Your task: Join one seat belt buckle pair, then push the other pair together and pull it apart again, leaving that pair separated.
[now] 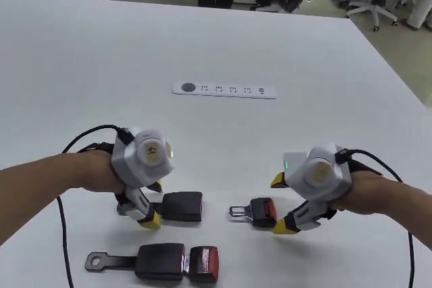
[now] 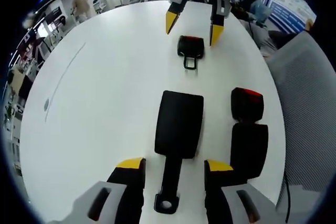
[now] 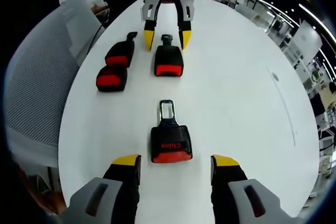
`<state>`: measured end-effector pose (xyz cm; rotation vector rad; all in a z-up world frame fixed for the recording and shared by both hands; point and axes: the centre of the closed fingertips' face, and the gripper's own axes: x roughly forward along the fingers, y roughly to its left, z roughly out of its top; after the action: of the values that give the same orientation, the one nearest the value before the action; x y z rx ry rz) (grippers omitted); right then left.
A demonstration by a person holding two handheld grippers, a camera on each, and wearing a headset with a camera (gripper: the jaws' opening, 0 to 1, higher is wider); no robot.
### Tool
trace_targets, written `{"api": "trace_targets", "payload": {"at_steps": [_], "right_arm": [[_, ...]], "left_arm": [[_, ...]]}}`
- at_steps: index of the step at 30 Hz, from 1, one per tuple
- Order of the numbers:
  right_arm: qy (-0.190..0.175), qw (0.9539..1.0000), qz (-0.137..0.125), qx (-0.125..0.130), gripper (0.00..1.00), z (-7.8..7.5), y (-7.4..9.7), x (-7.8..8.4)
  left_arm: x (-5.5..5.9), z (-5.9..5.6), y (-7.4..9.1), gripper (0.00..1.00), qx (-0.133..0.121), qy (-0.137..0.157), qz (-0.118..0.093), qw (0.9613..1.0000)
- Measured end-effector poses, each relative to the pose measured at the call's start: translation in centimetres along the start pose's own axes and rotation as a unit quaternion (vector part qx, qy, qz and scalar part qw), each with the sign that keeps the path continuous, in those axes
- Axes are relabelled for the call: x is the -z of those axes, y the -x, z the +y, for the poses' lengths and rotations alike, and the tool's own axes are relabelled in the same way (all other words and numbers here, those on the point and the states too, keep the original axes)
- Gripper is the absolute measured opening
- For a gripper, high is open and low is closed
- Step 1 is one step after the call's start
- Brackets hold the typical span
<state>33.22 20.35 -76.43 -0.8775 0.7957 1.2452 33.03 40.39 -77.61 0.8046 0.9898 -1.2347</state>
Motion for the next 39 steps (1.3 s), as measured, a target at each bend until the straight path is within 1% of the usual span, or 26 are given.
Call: {"api": "trace_targets", "payload": {"at_steps": [1,3,7,9,12,13,16,17,20,21,22,23,25,26,27,29,32,33,34,37,38,39], "right_arm": [[-0.003,1.0,-0.002,0.0,0.53,0.1,0.1,0.0],[-0.01,0.9999,-0.007,0.002,0.54,0.1,0.3,0.1],[-0.021,0.9997,-0.013,0.003,0.57,0.4,0.4,0.3],[-0.025,0.9996,-0.015,0.004,0.58,0.5,0.5,0.5],[-0.041,0.9989,-0.021,0.009,0.61,0.6,0.8,0.7],[-0.049,0.9984,-0.027,0.011,0.61,0.7,0.9,0.7],[-0.063,0.9971,-0.041,0.017,0.62,1.1,1.3,0.6],[-0.068,0.9966,-0.044,0.018,0.63,1.2,1.4,0.8],[-0.077,0.9957,-0.049,0.02,0.64,1.5,1.4,1.1],[-0.082,0.995,-0.053,0.022,0.65,1.6,1.4,1.1],[-0.087,0.9943,-0.057,0.024,0.66,1.7,1.5,1.0],[-0.093,0.9934,-0.062,0.025,0.67,1.9,1.6,1.0],[-0.1,0.9921,-0.07,0.029,0.68,2.1,1.7,0.9],[-0.104,0.9913,-0.075,0.03,0.68,2.2,1.7,0.8],[-0.107,0.9907,-0.077,0.033,0.69,2.3,1.7,0.8],[-0.115,0.9889,-0.086,0.038,0.7,2.4,1.7,0.7],[-0.127,0.9856,-0.101,0.046,0.72,3.0,2.0,0.2],[-0.13,0.9847,-0.105,0.049,0.73,3.1,2.1,0.1],[-0.135,0.9828,-0.114,0.053,0.74,3.2,2.0,0.0],[-0.144,0.9798,-0.124,0.061,0.77,3.5,2.0,0.1],[-0.149,0.978,-0.13,0.066,0.78,3.7,2.0,0.1],[-0.153,0.9765,-0.135,0.068,0.79,3.8,2.1,0.0]], "left_arm": [[0.4,0.2,0.1,0.47,-0.001,0.006,-0.004,1.0],[0.7,0.4,0.3,0.48,-0.002,0.014,-0.009,0.9999],[1.8,0.5,0.8,0.49,-0.003,0.031,-0.018,0.9993],[1.9,-0.1,0.9,0.51,-0.003,0.037,-0.022,0.9991],[2.7,-0.4,1.5,0.52,-0.004,0.053,-0.033,0.998],[2.8,-0.4,1.5,0.52,-0.005,0.059,-0.037,0.9975],[3.5,-0.7,1.9,0.54,-0.005,0.079,-0.055,0.9953],[4.0,-0.7,2.0,0.54,-0.006,0.085,-0.059,0.9946],[4.4,-1.2,2.4,0.56,-0.009,0.099,-0.072,0.9924],[4.6,-1.4,2.6,0.56,-0.012,0.107,-0.079,0.9911],[4.6,-1.5,2.8,0.58,-0.014,0.113,-0.087,0.9898],[4.4,-2.0,3.0,0.59,-0.013,0.12,-0.099,0.9878],[4.3,-2.2,3.1,0.6,-0.014,0.132,-0.117,0.9841],[4.3,-2.5,3.4,0.61,-0.016,0.14,-0.126,0.982],[4.3,-2.7,3.6,0.62,-0.018,0.142,-0.13,0.9811],[4.5,-3.0,3.8,0.65,-0.025,0.146,-0.146,0.9781],[4.4,-3.5,4.3,0.69,-0.039,0.166,-0.179,0.9691],[4.4,-3.6,4.5,0.7,-0.047,0.169,-0.193,0.9654],[4.6,-3.7,4.7,0.71,-0.05,0.168,-0.199,0.9643],[4.8,-4.2,5.0,0.74,-0.065,0.167,-0.217,0.9596],[4.8,-4.3,5.1,0.75,-0.07,0.168,-0.223,0.9576],[4.7,-4.4,5.2,0.77,-0.078,0.169,-0.236,0.9537]]}}
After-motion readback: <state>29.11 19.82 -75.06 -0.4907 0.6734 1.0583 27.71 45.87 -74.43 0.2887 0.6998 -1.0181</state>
